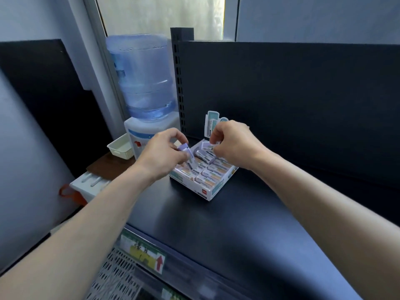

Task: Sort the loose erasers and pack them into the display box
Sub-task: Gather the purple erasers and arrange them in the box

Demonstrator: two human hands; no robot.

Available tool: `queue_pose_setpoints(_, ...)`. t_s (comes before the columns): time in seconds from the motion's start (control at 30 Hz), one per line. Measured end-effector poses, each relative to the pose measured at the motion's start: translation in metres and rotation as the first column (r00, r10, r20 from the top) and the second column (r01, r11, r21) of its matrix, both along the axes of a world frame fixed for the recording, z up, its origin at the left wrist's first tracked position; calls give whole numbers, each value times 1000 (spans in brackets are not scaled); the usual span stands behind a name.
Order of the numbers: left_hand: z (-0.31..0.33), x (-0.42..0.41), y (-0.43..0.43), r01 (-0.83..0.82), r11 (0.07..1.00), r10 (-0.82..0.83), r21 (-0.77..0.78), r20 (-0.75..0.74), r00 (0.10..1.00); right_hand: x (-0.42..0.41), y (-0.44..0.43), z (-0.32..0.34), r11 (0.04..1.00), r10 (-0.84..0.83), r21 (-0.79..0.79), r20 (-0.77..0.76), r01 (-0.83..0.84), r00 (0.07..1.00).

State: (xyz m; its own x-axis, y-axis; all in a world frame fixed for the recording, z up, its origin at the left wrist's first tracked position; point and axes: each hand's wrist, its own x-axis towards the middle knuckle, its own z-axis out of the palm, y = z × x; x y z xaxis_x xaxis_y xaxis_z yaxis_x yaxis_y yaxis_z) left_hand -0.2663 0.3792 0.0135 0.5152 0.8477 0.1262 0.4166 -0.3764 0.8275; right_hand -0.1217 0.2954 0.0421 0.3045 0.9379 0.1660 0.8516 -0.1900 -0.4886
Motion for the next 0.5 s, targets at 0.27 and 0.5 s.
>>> queue_pose_setpoints(0.27, -7, 8, 30, 225, 974, -225, -5, -64, 972, -5, 25, -17, 992, -106, -84, -76, 99, 991)
queue_pose_setpoints(0.5, -15, 5, 58, 368, 929, -360, 29, -154, 920, -16, 37, -21, 971, -182, -177, -96, 163, 979)
